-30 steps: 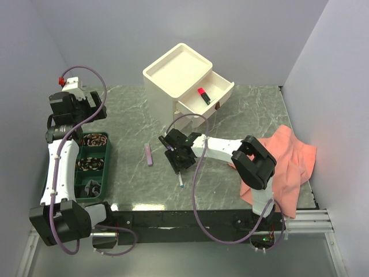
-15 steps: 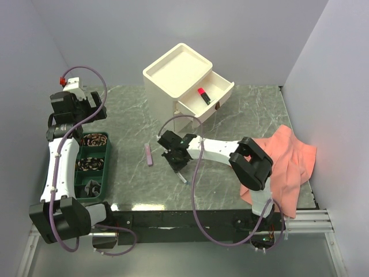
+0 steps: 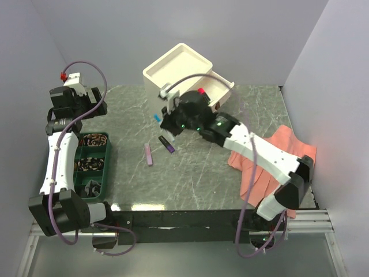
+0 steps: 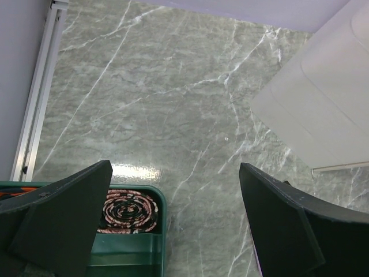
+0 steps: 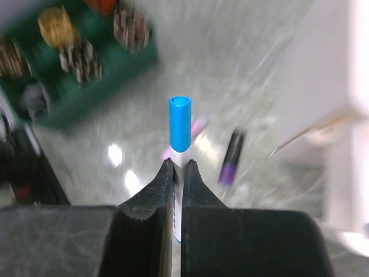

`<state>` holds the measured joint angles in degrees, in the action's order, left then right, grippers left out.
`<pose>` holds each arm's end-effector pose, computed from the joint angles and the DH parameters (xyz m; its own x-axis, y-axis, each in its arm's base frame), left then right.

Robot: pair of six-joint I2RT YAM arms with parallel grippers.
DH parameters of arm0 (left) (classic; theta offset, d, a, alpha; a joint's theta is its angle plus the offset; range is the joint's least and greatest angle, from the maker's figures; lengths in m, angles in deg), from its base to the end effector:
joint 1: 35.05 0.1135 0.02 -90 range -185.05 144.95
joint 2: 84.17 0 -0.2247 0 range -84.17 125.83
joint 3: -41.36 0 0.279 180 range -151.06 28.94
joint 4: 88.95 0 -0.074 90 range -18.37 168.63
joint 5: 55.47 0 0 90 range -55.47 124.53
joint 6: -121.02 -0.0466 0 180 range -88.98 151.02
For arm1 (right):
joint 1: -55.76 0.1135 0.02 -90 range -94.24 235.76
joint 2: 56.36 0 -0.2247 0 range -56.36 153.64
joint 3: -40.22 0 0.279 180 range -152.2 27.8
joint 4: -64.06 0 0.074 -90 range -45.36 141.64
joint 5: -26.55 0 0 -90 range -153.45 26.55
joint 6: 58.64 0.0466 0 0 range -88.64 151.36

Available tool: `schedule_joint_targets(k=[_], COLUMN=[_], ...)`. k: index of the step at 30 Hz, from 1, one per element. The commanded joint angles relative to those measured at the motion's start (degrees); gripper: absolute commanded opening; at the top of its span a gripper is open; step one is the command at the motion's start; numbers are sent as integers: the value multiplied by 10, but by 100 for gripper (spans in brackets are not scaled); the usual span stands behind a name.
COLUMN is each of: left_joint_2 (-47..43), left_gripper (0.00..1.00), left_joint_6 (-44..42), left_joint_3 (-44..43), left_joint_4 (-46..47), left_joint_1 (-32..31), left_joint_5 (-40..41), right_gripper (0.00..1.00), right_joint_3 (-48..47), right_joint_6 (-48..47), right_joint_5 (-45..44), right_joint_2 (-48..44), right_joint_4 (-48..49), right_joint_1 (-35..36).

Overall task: Sort the stationery into containers
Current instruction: Pick up the pen from the center of the board, then place the pen in the drawer.

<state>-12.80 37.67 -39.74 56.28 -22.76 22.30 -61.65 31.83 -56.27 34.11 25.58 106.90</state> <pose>0.3260 0.0609 0.3230 -0.4084 -0.2048 -0.8895 -0.0683 0.9786 -0.1940 0.2479 0.3170 0.3386 -0.2925 -0.3501 -0.8899 -0.8400 0.5387 0.0642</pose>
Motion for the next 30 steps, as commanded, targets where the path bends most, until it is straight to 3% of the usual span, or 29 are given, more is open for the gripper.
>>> schedule_joint_targets(k=[1,5,9,20,30], left_joint_2=[11,19,32,46,50], left_gripper=[99,99,99,99,99], left_joint_6=[-2,-2,-2,3,0], left_joint_3=[-34,-46,-63,-72,-69], left_joint_4=[20,20,13,21,19], left_joint_1=[-1,3,7,12,12], left_joint_5=[-18,-24,-29,-37,-39], right_gripper=[0,0,0,0,0], right_joint_3=[-76,-130,-152,-140,-193], right_joint_6=[17,183,274,290,271], right_joint_5=[-15,15,36,28,20], right_joint_2=[-25,4,33,66,158], right_joint_4=[38,28,25,25,34], right_joint_1=[-65,-183,-292,-349,-373])
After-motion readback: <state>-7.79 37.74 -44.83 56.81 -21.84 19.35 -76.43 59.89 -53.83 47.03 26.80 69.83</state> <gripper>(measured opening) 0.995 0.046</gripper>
